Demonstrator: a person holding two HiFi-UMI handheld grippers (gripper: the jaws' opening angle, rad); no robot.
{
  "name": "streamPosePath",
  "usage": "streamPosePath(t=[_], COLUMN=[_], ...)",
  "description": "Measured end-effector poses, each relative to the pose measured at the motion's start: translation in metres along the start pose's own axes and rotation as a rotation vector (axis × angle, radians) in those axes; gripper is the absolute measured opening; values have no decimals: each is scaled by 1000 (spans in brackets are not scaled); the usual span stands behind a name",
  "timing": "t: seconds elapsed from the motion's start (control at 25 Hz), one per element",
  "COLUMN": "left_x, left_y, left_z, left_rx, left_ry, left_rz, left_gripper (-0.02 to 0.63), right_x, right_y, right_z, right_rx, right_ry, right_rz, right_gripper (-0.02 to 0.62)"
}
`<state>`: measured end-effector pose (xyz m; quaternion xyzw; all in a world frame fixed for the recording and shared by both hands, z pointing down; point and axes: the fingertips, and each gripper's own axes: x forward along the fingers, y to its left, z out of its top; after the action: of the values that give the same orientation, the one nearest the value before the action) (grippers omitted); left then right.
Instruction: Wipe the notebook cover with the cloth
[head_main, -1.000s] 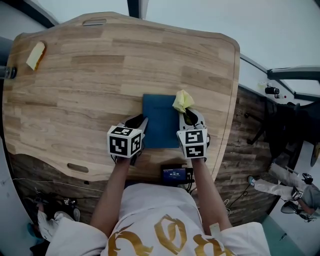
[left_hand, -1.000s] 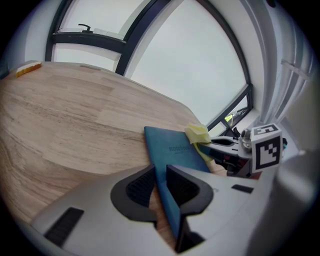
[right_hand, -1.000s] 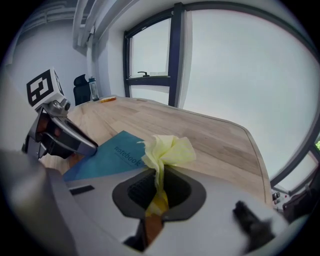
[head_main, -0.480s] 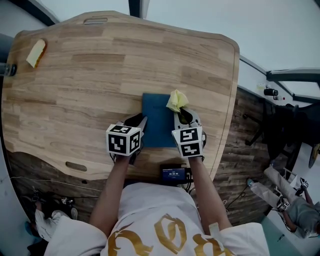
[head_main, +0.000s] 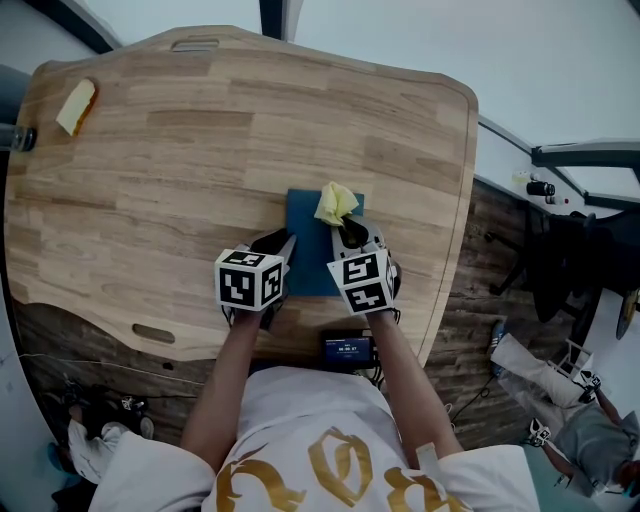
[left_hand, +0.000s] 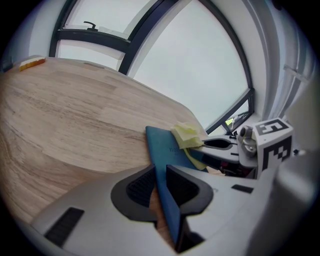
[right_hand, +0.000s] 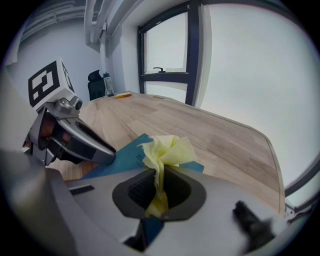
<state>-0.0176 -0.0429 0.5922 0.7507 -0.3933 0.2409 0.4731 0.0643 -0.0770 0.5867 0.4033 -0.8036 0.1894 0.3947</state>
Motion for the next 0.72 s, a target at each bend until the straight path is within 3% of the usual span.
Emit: streamPosePath(t=[0.72], left_x=[0], left_y=[1], left_z=[0], left_rx=[0], left_ry=[1], left_rz=[-3], left_gripper=[77], right_x=[16], right_y=[32], right_z=[21], right_rx=[-67], right_ry=[-2], right_rz=[82], right_gripper=[37])
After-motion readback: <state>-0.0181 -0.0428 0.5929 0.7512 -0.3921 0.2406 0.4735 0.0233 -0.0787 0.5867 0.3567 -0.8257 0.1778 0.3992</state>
